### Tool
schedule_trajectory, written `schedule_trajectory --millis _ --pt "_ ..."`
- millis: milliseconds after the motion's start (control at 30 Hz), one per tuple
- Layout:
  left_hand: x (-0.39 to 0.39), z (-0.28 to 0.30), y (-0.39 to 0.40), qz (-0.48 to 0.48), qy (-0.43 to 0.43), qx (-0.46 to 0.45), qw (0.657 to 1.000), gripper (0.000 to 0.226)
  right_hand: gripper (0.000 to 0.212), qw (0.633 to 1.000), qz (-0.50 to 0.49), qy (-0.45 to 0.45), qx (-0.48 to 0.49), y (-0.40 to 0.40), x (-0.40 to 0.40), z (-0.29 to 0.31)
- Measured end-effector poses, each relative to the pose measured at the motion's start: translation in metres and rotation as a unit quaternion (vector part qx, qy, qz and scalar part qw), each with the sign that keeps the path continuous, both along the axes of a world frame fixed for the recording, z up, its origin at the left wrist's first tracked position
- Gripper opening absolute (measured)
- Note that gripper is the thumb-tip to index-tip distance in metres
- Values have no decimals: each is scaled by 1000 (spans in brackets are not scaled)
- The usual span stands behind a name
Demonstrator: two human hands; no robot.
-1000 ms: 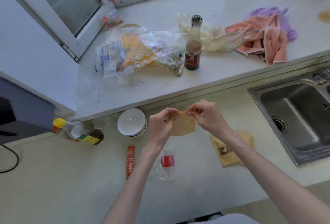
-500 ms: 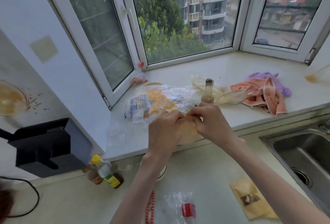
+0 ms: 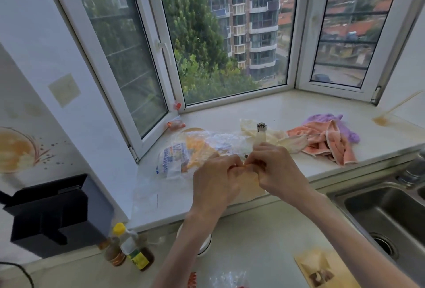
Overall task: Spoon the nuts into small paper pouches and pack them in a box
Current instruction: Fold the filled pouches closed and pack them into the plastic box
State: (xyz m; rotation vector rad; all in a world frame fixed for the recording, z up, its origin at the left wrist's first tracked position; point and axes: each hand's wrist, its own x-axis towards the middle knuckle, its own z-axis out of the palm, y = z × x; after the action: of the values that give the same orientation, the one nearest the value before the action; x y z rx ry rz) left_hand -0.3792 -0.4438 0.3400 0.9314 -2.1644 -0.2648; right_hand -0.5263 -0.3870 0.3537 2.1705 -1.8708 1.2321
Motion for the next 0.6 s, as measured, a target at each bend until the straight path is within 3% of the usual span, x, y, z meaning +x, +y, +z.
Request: schedule_trajectory --millis 200,367,600 --pt "-14 -9 10 -21 -8 42 999 9 20 1000 -1 -7 25 13 -17 -11" --pt "-29 -12 13 -55 30 133 989 9 19 998 -53 -22 22 28 -40 -18" --pt "-50 -22 24 -77 28 115 990 24 18 996 -65 -54 24 47 -67 -27"
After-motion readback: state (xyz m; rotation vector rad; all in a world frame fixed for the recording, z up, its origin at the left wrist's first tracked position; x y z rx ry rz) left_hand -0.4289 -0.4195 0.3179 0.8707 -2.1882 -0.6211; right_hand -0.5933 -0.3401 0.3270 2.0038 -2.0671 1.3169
